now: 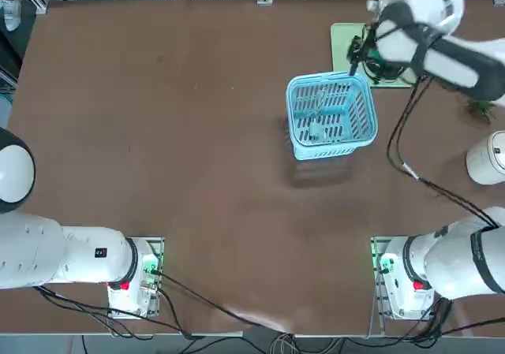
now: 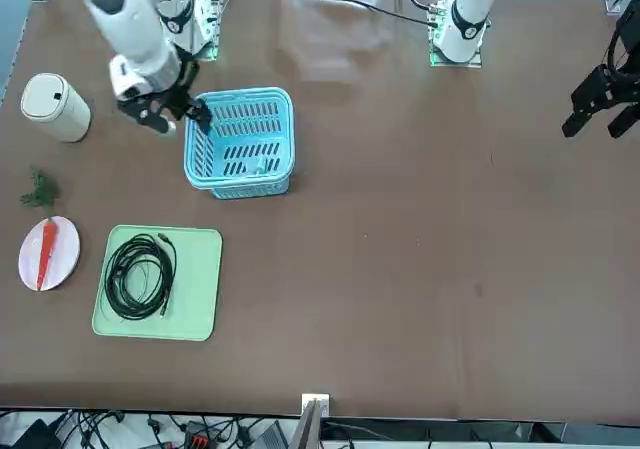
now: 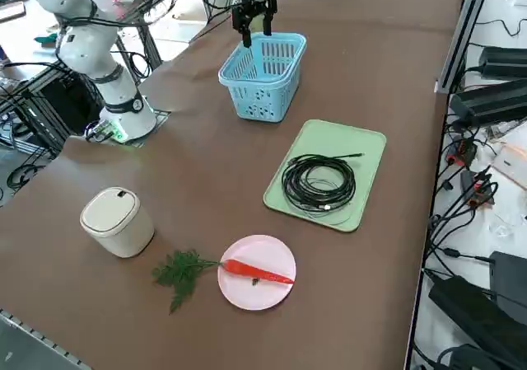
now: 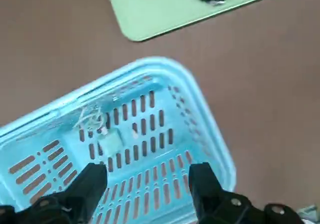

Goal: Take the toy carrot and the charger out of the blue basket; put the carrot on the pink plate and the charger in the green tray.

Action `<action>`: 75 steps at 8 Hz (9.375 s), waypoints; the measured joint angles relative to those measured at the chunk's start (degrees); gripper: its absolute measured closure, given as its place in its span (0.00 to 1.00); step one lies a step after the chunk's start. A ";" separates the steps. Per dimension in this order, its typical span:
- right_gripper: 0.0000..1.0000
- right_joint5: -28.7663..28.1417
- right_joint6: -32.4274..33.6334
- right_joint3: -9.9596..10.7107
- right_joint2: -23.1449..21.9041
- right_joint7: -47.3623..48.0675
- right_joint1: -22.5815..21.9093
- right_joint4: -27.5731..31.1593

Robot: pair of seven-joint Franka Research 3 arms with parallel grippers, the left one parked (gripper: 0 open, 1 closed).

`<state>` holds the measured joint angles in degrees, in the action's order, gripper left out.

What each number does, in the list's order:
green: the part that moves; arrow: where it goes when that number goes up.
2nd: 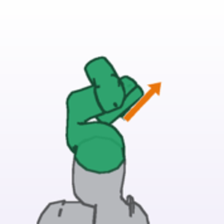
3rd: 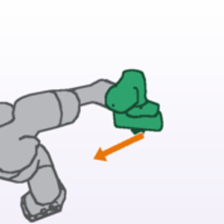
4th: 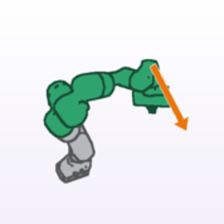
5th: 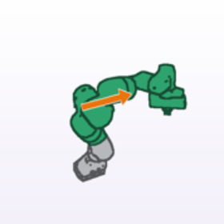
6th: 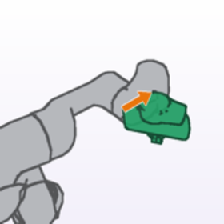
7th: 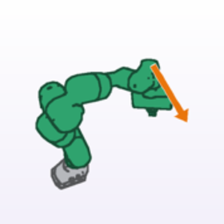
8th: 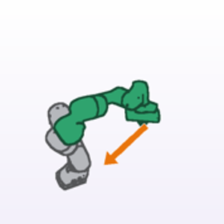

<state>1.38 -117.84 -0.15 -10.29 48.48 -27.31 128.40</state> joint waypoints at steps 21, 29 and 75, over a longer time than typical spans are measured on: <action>0.00 5.66 -20.33 -3.48 20.06 -19.09 -3.30 -1.85; 0.01 5.68 -22.64 -3.40 23.21 -19.42 -3.02 -3.70; 0.94 -0.73 28.47 10.94 25.26 -31.07 4.95 -50.09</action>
<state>0.65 -89.38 10.79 14.97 17.41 -22.36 78.30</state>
